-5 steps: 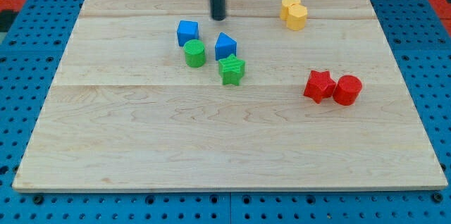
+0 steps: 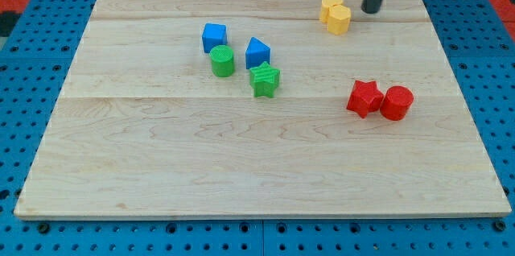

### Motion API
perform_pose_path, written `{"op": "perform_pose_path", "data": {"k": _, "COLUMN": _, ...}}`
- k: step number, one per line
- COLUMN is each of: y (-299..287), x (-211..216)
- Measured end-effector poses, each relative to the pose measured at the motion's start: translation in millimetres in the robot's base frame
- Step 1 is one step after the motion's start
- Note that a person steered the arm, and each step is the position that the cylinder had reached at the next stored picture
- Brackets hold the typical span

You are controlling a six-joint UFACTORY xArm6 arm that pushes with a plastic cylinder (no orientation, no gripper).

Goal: Separate the yellow blocks horizontal towards each other

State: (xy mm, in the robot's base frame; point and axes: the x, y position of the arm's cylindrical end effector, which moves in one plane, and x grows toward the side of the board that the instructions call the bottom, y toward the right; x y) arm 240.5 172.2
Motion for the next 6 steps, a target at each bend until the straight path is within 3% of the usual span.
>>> {"op": "perform_pose_path", "data": {"k": 1, "y": -51, "x": 13}}
{"op": "perform_pose_path", "data": {"k": 2, "y": -71, "x": 44}}
{"op": "perform_pose_path", "data": {"k": 3, "y": -92, "x": 48}}
{"op": "perform_pose_path", "data": {"k": 5, "y": -83, "x": 0}}
{"op": "perform_pose_path", "data": {"k": 6, "y": -117, "x": -20}}
